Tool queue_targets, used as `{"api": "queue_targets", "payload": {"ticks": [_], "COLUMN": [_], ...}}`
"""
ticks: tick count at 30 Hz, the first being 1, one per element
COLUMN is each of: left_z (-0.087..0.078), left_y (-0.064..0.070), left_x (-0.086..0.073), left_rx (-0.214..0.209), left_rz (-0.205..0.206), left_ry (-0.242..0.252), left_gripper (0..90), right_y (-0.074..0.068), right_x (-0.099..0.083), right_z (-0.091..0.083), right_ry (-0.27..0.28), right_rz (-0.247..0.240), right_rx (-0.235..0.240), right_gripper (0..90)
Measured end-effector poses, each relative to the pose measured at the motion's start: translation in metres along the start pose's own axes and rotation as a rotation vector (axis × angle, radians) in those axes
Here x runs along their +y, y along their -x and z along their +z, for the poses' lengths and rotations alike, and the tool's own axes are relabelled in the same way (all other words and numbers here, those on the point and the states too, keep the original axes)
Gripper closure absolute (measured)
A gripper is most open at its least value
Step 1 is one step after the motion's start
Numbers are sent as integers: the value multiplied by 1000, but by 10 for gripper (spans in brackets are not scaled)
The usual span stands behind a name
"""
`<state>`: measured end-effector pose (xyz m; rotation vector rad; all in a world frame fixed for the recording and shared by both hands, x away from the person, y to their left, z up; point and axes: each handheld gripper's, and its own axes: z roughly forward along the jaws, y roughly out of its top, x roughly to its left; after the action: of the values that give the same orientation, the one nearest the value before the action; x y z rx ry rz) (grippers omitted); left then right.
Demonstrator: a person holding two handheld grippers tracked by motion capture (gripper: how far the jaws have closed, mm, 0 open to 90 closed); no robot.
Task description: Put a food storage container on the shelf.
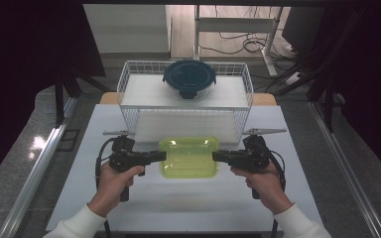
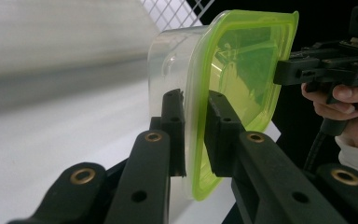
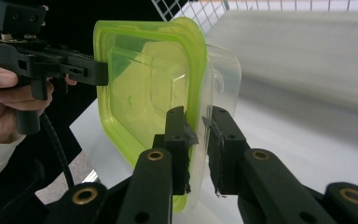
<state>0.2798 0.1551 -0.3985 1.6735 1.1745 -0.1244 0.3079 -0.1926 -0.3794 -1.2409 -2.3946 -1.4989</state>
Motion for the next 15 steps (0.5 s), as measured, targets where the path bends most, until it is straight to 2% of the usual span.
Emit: {"api": "queue_targets", "payload": {"ticks": [7,10,15], "left_z": [-5,-5,-9], "left_y": [6,8,12], "left_x": [22,30,40], "left_rx": [-3,-12,-9], "left_rz": [28,23,39], "left_ry": [30,37,49], "left_gripper": [794,795,795], "right_y": [-4,-4,-7], "right_x": [22,29,41], "right_z": [-8,-12,-16], "right_ry": [33,50,66], "right_rz": [-37,-35,-53], "right_rx": [-7,-3,-15], "right_gripper": [781,782,782]}}
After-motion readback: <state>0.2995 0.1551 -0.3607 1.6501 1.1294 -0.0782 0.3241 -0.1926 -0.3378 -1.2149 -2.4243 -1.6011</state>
